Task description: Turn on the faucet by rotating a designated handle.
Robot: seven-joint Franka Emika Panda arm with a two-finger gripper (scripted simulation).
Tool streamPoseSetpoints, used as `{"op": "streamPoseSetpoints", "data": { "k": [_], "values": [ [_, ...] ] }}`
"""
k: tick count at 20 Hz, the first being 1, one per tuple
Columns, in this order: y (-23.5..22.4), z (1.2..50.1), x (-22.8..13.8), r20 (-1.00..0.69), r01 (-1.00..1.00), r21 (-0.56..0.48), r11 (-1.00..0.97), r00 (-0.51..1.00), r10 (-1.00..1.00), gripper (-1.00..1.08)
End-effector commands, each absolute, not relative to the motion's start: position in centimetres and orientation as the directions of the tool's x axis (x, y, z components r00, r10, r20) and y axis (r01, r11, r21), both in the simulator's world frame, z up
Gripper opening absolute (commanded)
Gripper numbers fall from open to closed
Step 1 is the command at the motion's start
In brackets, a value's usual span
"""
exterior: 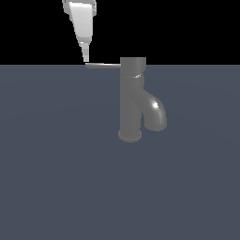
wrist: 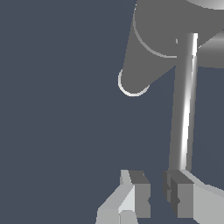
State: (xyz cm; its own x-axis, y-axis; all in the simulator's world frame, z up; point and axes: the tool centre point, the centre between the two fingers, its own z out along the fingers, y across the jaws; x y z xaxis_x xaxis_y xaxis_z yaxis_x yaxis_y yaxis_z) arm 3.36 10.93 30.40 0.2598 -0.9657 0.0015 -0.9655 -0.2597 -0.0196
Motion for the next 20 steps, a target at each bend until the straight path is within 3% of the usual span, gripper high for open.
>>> {"op": "streamPoseSetpoints", "data": {
  "k": [1, 13, 20],
  "values": [
    [9.7, 28.9, 4.0, 0.000, -0.976, -0.001, -0.217, 0.217, -0.976, -1.00],
    [9.2, 28.4, 4.9, 0.000, -0.984, 0.000, -0.181, 0.181, -0.984, -1.00],
    [8.7, 28.4, 3.1, 0.000, -0.984, 0.000, -0.181, 0.181, -0.984, -1.00]
  ]
}}
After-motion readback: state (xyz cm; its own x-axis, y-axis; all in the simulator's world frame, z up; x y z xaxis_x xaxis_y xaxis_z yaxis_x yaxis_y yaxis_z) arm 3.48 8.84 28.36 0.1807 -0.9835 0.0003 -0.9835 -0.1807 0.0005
